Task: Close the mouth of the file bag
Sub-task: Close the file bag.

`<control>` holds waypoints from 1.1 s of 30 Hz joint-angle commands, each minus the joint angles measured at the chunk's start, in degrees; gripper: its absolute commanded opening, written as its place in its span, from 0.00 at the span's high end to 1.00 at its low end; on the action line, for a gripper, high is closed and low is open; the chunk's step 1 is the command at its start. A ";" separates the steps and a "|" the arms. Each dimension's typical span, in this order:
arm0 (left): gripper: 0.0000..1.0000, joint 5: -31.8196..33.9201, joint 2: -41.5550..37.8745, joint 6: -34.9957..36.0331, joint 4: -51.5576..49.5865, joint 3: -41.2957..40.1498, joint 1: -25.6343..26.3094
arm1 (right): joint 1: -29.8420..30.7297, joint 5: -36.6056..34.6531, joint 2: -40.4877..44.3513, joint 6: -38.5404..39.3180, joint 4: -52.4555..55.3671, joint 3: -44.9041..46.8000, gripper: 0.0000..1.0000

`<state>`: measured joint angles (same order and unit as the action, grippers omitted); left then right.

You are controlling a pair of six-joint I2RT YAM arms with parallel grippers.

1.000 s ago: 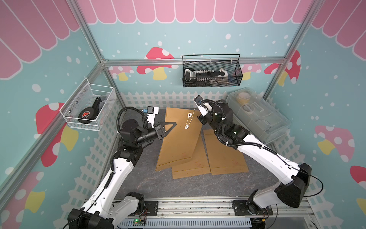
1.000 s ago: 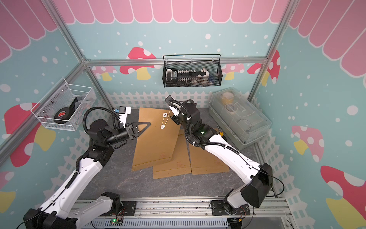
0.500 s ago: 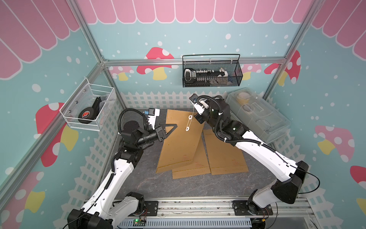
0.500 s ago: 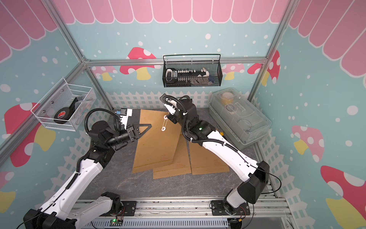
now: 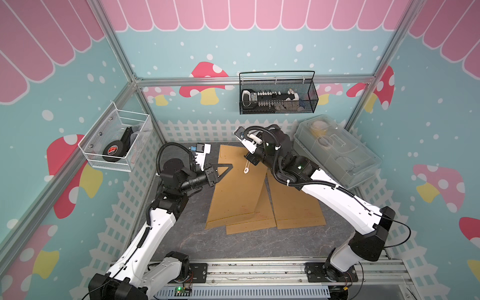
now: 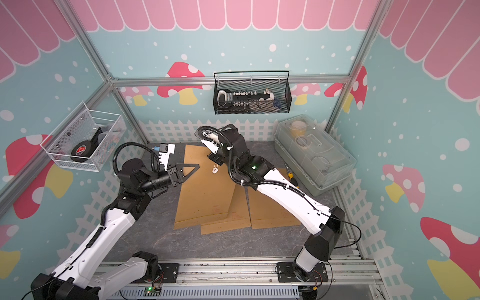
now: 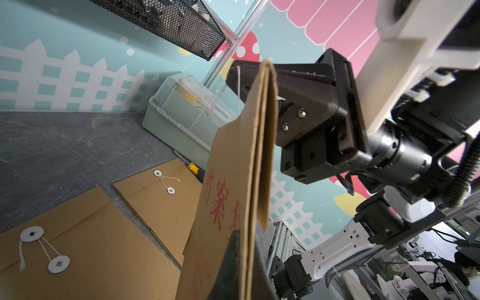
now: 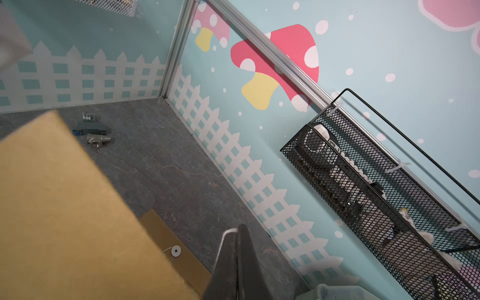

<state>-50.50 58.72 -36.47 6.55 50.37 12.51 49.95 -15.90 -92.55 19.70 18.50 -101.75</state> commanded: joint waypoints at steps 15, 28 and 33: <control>1.00 10.98 -2.93 3.07 -2.63 -0.46 0.25 | 3.91 -4.82 -2.72 -1.64 17.49 -8.75 1.00; 1.00 9.61 -2.52 2.45 -1.62 0.67 0.23 | 3.53 18.72 -4.05 -18.73 15.21 -10.47 1.00; 1.00 9.92 -2.50 2.39 -1.19 1.55 0.23 | 2.75 25.86 -1.94 -25.15 10.07 -5.09 1.00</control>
<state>-41.12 56.77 -34.28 4.14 49.89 12.51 52.62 1.96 -95.94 0.47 32.86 -109.49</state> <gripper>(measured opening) 0.048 0.047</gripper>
